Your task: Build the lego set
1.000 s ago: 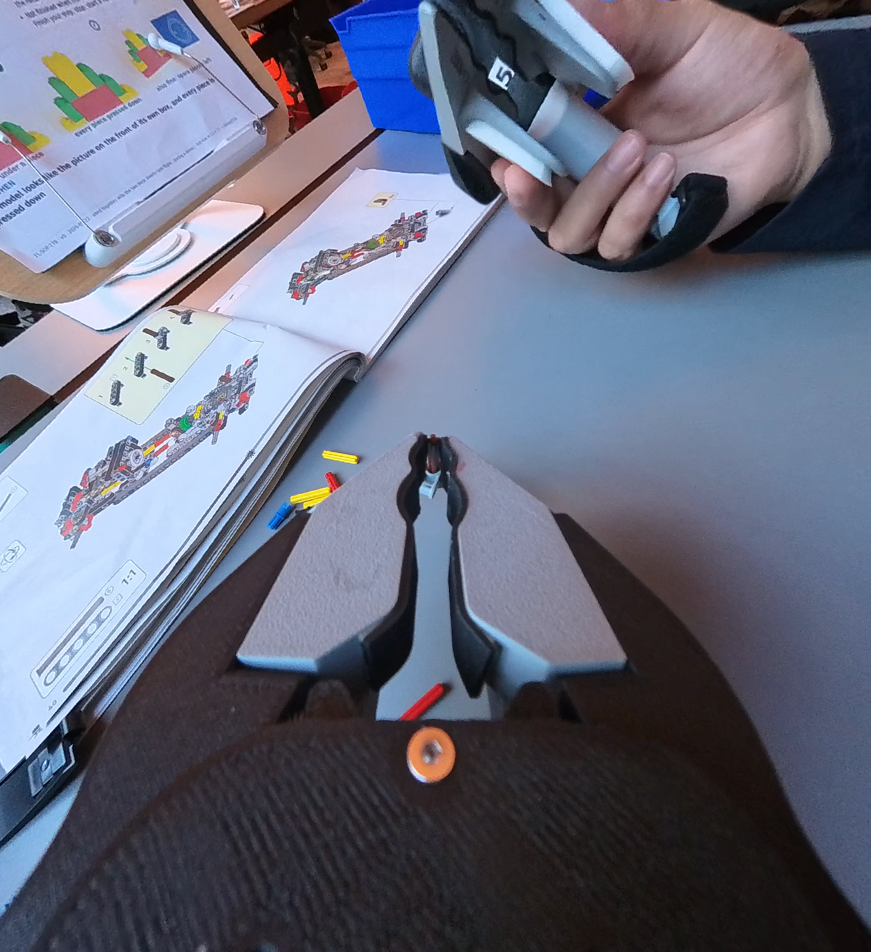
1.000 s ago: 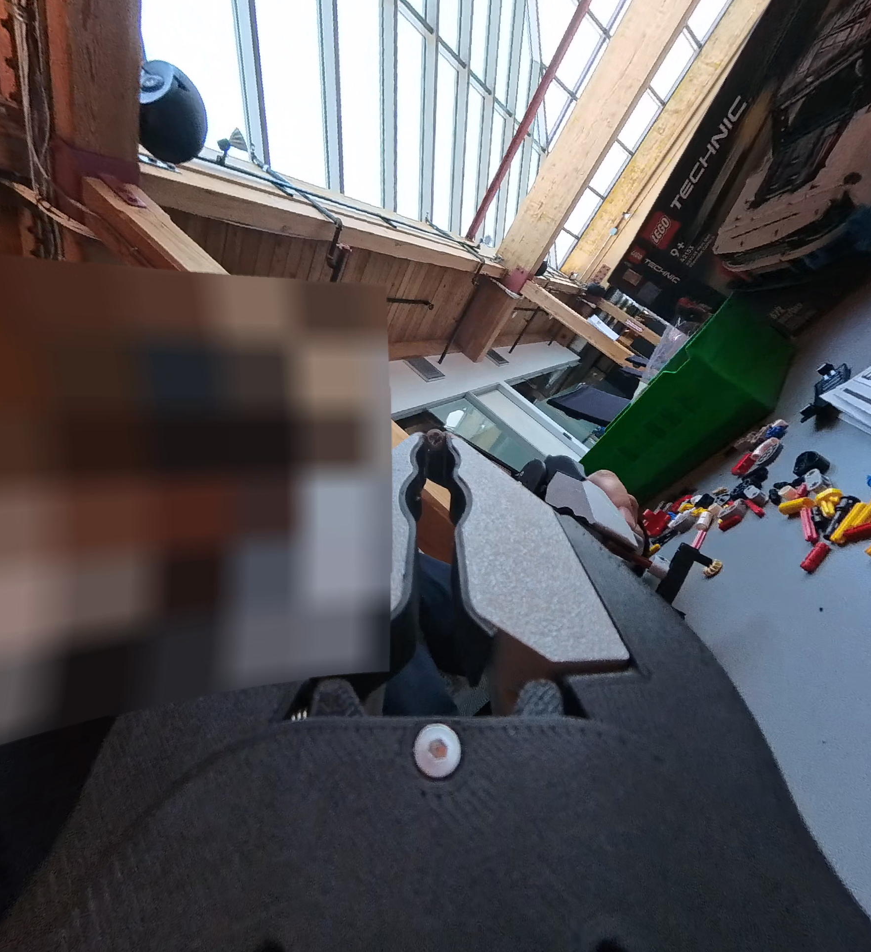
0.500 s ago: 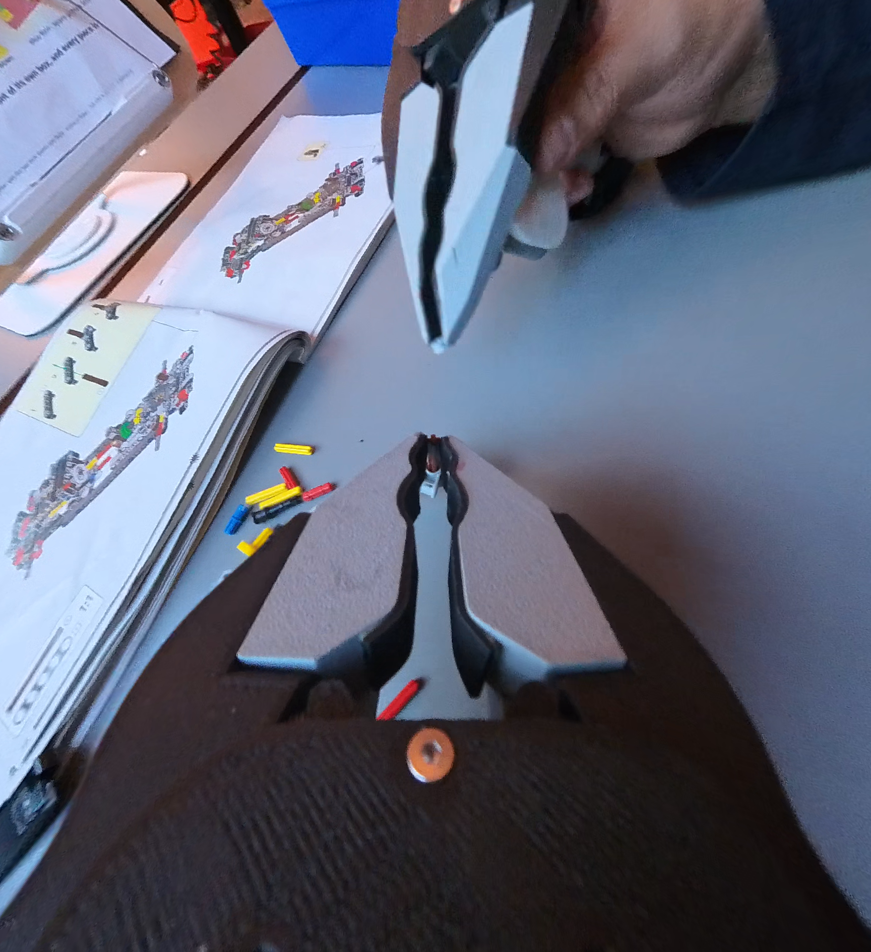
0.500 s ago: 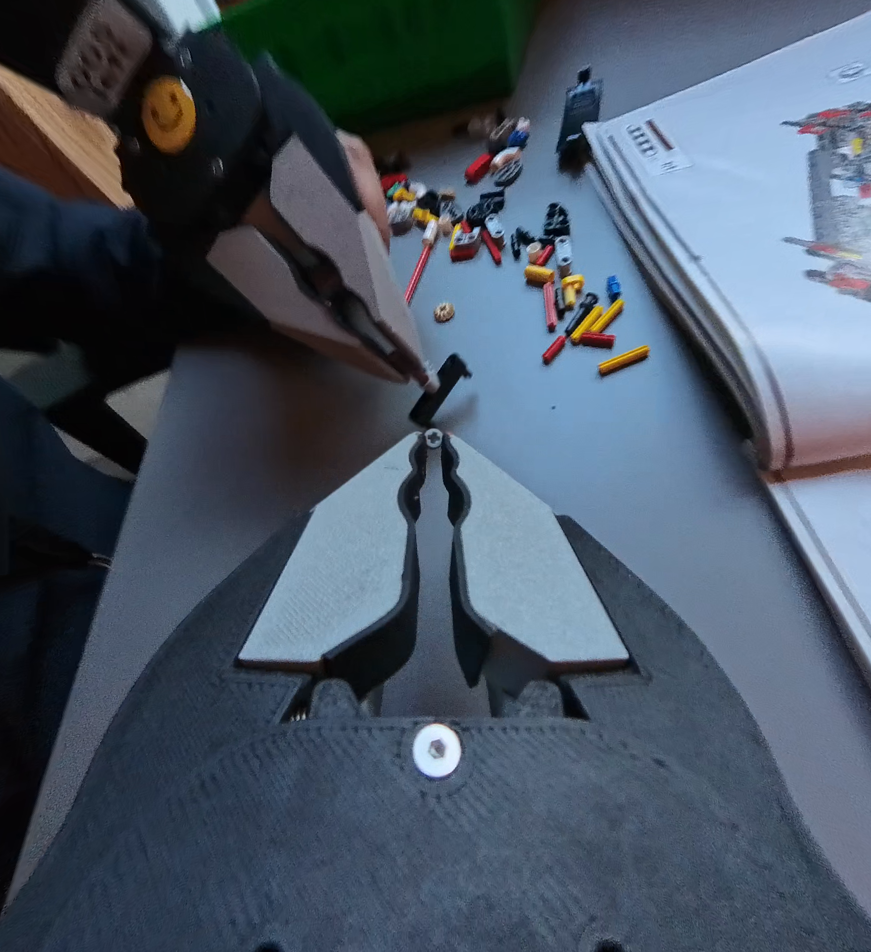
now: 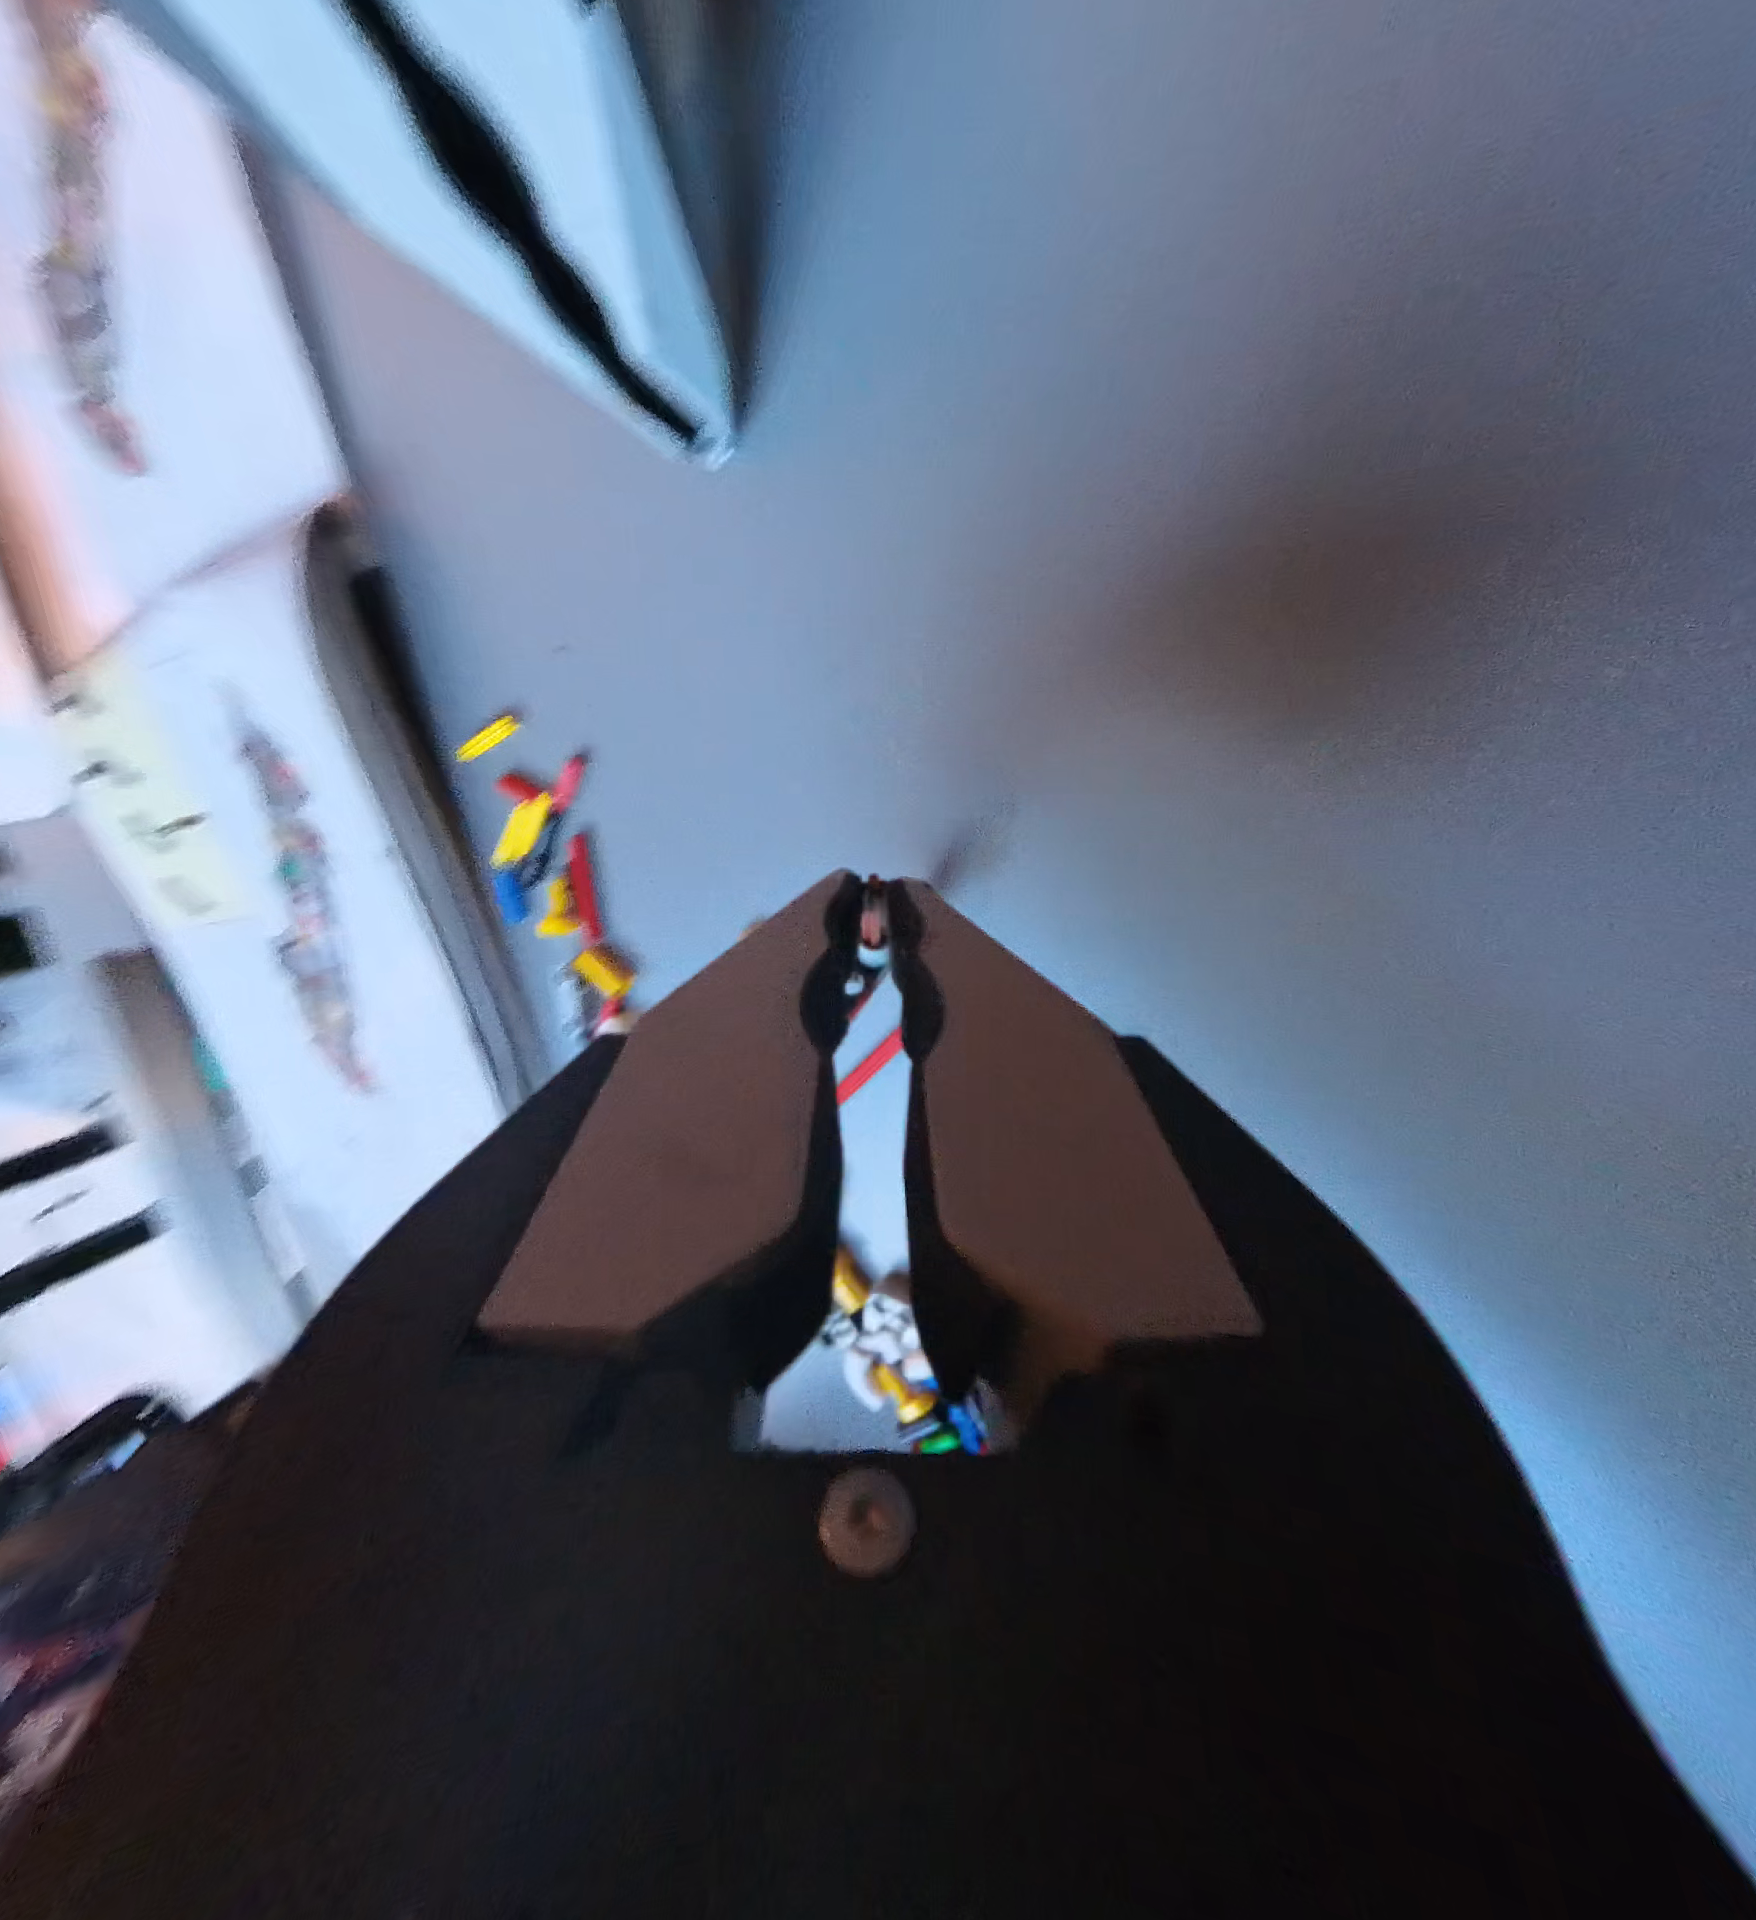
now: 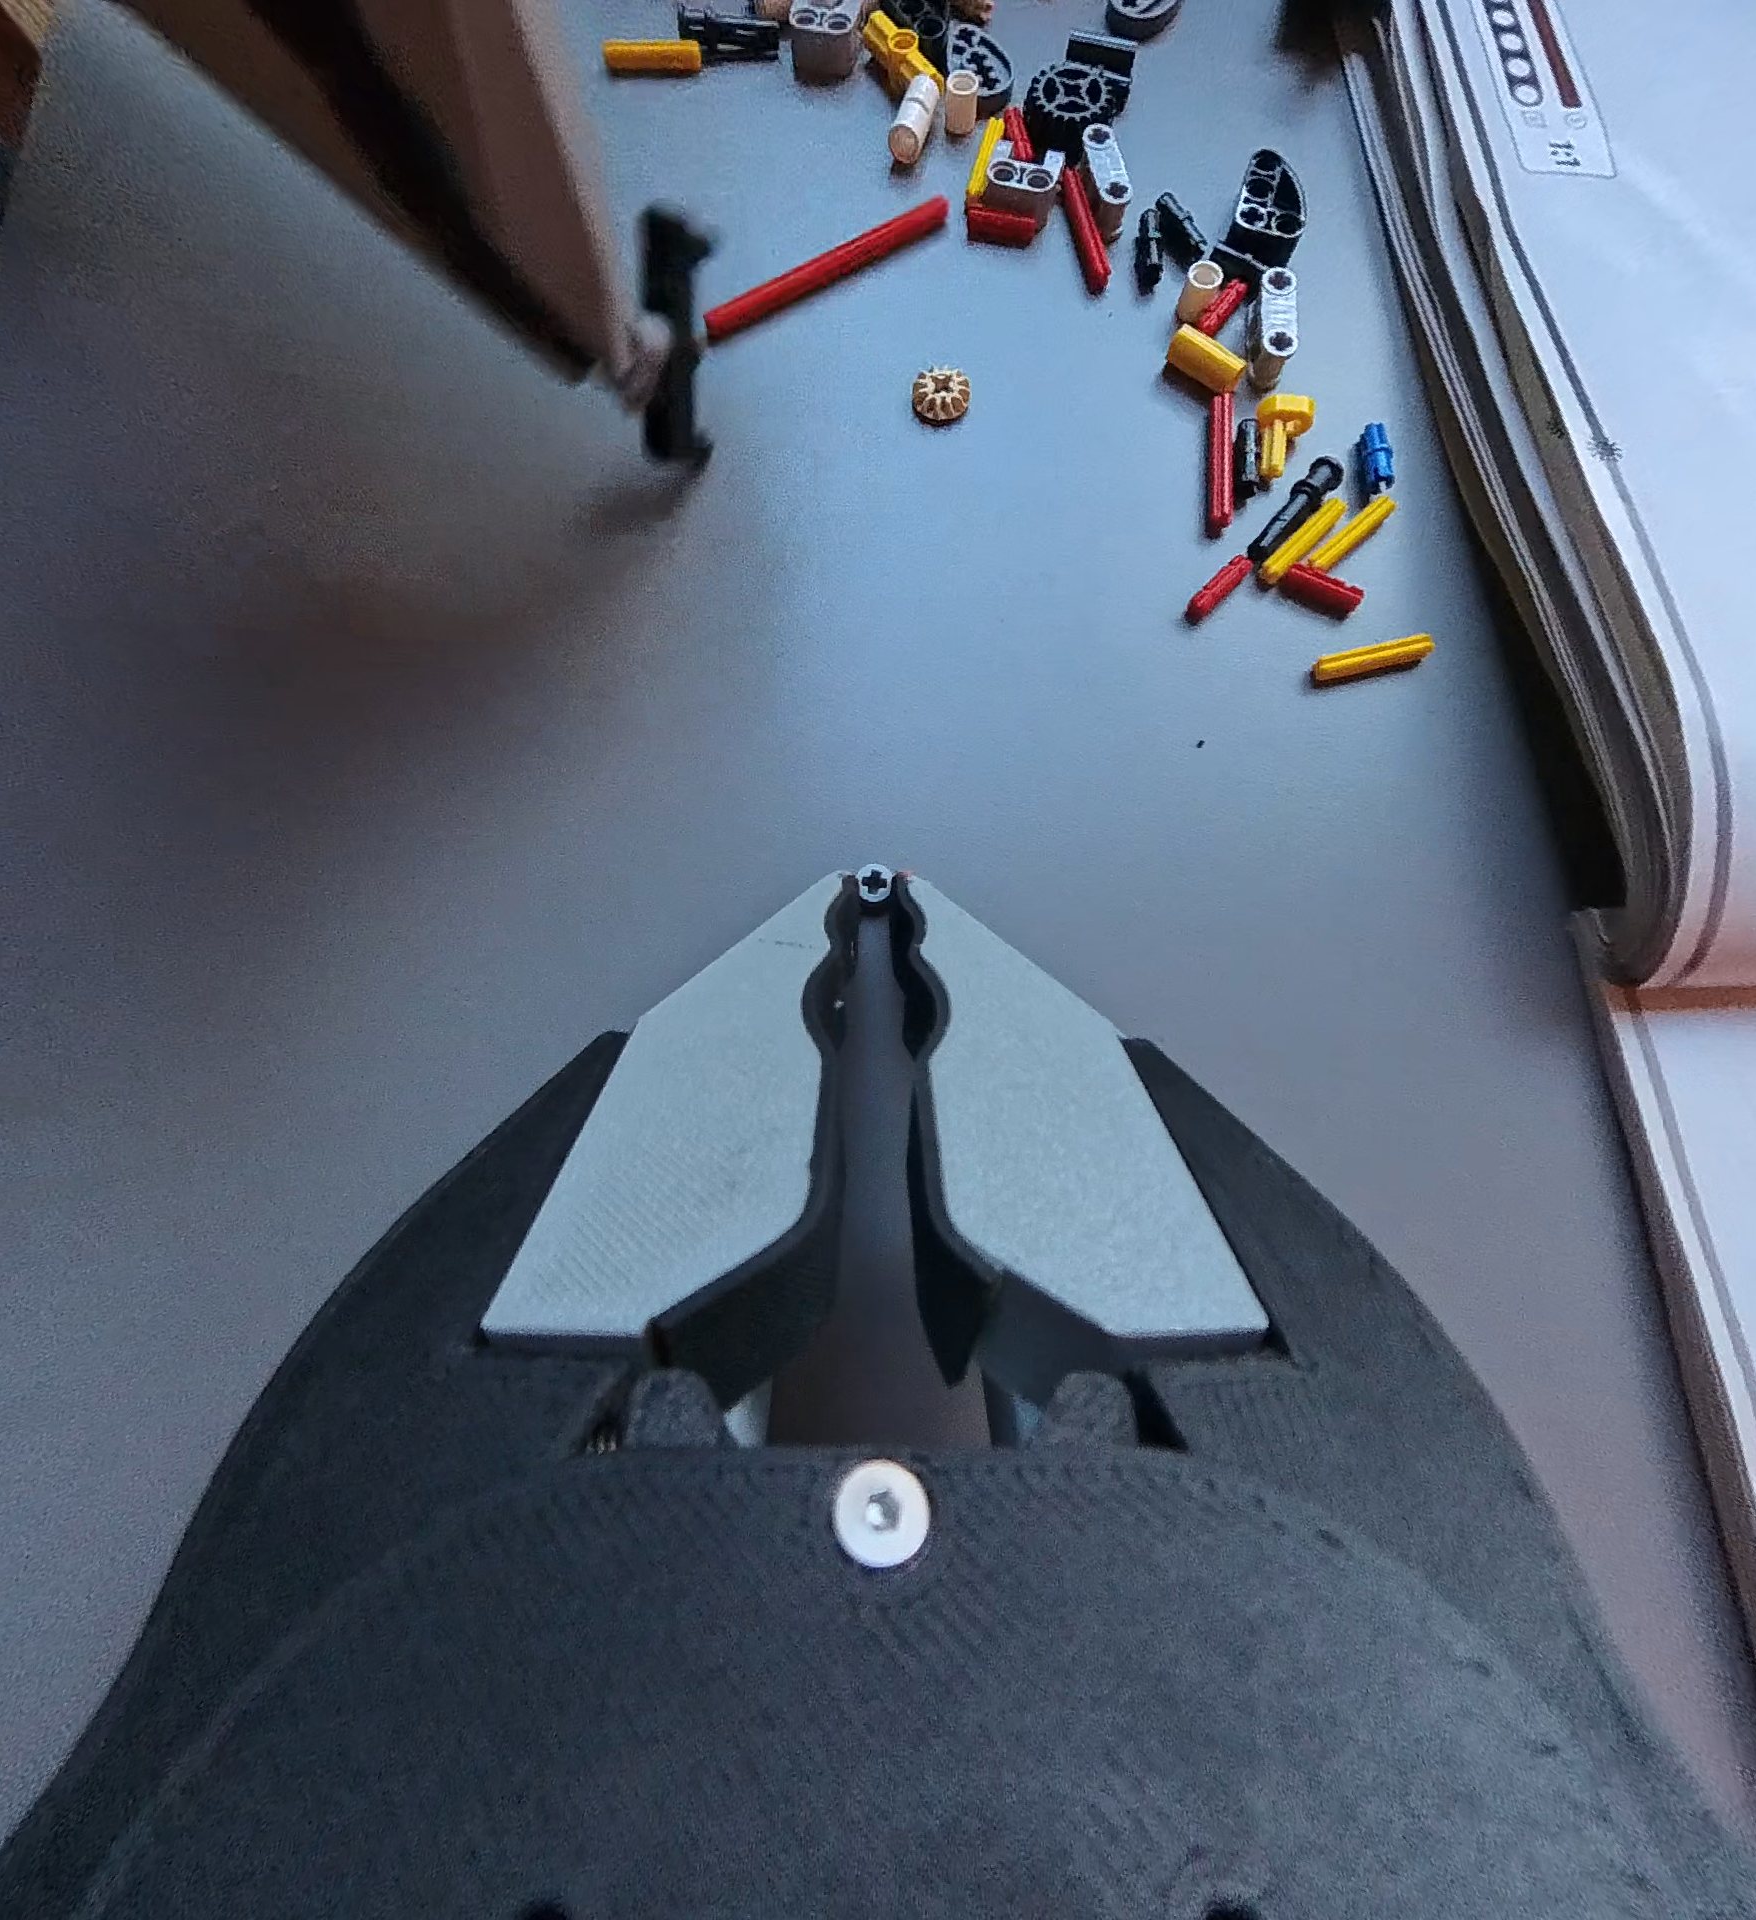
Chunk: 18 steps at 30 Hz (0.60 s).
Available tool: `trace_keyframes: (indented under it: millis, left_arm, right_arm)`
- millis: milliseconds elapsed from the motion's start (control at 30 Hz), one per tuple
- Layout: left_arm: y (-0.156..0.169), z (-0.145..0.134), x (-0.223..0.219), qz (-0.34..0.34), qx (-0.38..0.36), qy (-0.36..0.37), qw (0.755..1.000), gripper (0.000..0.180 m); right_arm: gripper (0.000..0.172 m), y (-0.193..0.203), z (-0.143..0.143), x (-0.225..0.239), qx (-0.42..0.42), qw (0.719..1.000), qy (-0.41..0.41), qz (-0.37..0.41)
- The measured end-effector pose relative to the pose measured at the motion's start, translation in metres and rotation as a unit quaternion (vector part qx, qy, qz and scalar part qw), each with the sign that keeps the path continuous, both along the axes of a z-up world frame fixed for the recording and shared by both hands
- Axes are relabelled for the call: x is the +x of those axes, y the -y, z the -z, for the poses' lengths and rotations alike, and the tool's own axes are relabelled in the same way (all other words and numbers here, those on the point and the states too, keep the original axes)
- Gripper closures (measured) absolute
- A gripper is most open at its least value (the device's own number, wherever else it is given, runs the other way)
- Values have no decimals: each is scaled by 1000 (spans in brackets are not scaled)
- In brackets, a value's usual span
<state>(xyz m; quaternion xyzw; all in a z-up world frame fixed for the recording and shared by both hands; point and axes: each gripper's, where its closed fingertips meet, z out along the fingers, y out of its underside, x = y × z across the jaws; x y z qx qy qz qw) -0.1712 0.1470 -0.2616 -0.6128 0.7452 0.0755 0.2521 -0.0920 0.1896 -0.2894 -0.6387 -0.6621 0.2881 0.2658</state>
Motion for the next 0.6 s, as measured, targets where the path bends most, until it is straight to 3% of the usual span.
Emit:
trace_keyframes:
  millis: [67,167,300,600]
  left_arm:
    - [15,1,19,34,-68,13,997,178]
    - [13,10,52,65,-120,39,990,178]
    - [2,29,74,67,-167,39,983,178]
    - [-4,31,90,51,-227,90,968,178]
  right_arm:
    - [169,1,0,1,-4,1000,1,-1]
    - [169,1,0,5,-11,1000,3,0]
    - [169,-2,0,12,-22,1000,2,8]
    - [169,4,-1,17,-64,998,1,2]
